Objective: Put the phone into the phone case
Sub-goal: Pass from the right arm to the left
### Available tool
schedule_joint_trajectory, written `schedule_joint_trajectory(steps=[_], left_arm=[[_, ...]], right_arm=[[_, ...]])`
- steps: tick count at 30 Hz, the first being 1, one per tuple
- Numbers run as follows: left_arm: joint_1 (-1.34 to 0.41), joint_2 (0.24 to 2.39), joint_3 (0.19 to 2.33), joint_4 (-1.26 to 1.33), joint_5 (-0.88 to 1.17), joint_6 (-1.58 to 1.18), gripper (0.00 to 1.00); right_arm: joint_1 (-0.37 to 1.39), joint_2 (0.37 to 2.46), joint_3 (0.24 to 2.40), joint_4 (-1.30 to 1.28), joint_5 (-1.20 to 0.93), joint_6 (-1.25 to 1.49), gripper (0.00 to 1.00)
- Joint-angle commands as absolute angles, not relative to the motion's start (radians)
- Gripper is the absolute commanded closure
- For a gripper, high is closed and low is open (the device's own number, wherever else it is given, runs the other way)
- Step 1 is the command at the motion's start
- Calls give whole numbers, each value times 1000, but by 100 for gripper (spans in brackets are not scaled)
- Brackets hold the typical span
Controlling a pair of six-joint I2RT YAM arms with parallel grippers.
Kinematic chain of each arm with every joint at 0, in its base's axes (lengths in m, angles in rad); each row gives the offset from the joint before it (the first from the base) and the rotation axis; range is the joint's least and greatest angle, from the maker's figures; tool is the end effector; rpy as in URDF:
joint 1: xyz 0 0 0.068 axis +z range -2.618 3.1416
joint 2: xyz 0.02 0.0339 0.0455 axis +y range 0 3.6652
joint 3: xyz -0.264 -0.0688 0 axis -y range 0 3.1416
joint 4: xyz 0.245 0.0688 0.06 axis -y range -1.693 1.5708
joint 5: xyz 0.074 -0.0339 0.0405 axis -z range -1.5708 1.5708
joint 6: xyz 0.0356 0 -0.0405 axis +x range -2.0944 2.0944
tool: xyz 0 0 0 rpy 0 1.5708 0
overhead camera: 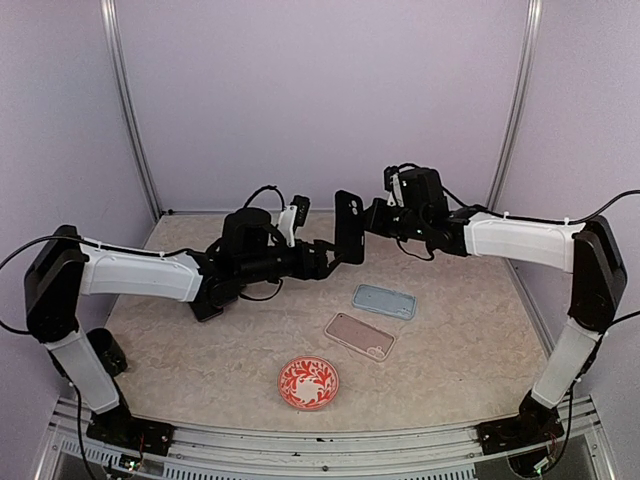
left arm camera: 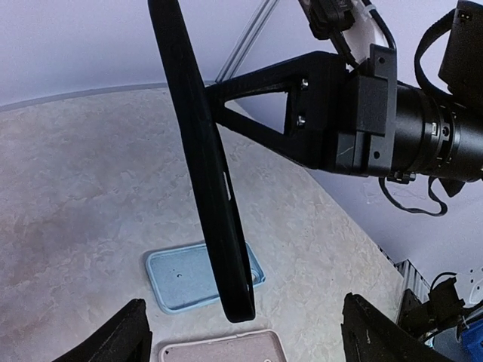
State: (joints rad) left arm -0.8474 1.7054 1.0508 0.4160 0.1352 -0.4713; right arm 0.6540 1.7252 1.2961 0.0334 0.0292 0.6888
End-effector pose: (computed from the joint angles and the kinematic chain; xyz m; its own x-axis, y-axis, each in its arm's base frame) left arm 0.2562 -0.2974 0.2477 -0.5160 -0.0954 -0.8513 0.6680 0.5774 -0.4696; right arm 0.3256 0.2483 0.2847 -0.6091 0.3336 -0.7195 -0.2585 0.7742 0.5778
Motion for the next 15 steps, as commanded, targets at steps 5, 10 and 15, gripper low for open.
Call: schedule_joint_trajectory(steps=[5, 10, 15], left_arm=[[-862, 1751, 1109, 413, 137, -503, 18], [-863, 1774, 1128, 413, 148, -509, 35], [-864, 1782, 1134, 411, 135, -514, 53]], right_arm=[[683, 1672, 1281, 81, 79, 709, 100], [692, 1665, 1277, 85, 88, 713, 100], [702, 1661, 1274, 85, 97, 710, 100]])
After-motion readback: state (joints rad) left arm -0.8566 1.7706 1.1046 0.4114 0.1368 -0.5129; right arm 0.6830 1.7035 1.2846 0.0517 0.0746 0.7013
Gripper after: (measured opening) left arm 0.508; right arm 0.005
